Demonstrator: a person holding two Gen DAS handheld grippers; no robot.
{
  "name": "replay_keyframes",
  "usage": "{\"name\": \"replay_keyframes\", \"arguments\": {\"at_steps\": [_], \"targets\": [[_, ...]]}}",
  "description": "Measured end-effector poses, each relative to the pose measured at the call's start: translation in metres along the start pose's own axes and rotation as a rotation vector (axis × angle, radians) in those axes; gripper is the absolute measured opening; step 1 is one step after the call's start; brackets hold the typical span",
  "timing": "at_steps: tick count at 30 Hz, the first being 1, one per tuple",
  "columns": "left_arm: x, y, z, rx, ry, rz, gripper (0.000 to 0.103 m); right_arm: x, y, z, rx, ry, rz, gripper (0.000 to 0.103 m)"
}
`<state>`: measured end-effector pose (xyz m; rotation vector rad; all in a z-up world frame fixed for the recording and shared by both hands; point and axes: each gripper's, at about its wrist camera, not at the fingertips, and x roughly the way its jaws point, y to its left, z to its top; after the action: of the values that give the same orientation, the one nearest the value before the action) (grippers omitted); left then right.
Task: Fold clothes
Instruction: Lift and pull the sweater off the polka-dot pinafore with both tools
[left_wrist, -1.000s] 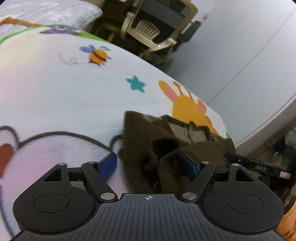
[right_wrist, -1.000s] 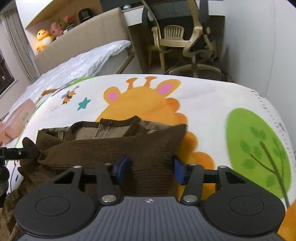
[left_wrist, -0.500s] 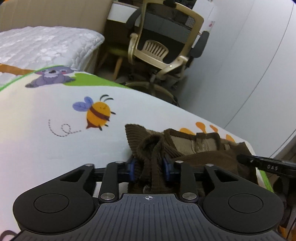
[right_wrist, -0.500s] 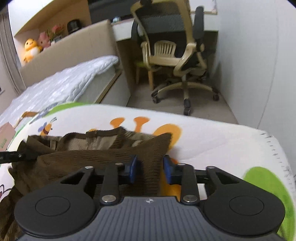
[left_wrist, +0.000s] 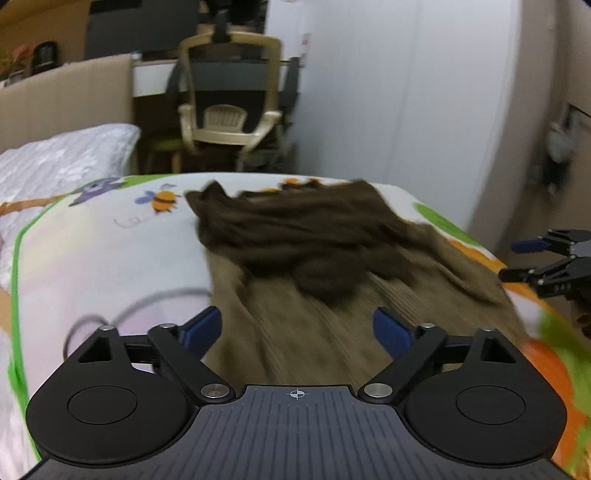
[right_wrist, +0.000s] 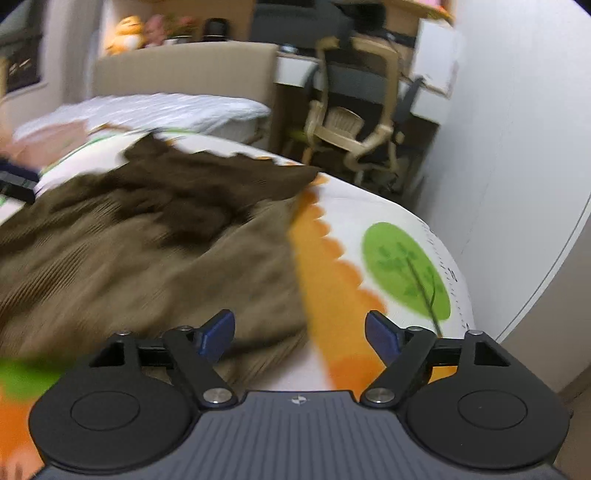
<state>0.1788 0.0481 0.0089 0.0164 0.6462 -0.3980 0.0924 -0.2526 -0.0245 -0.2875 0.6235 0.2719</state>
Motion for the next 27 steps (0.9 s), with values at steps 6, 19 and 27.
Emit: {"name": "replay_keyframes", "arguments": {"at_steps": [6, 19, 27], "targets": [[-0.041, -0.030, -0.047, 0.019, 0.040, 0.059, 0.095, -0.016, 0.058, -0.024, -0.249, 0.002, -0.072, 0.084], [-0.064, -0.039, -0.088, 0.085, 0.065, 0.179, 0.097, -0.012, 0.043, -0.010, -0.166, -0.144, -0.488, 0.071], [-0.069, -0.045, -0.100, 0.130, 0.081, 0.119, 0.097, -0.015, 0.069, -0.036, -0.298, -0.062, -0.360, 0.074]]}}
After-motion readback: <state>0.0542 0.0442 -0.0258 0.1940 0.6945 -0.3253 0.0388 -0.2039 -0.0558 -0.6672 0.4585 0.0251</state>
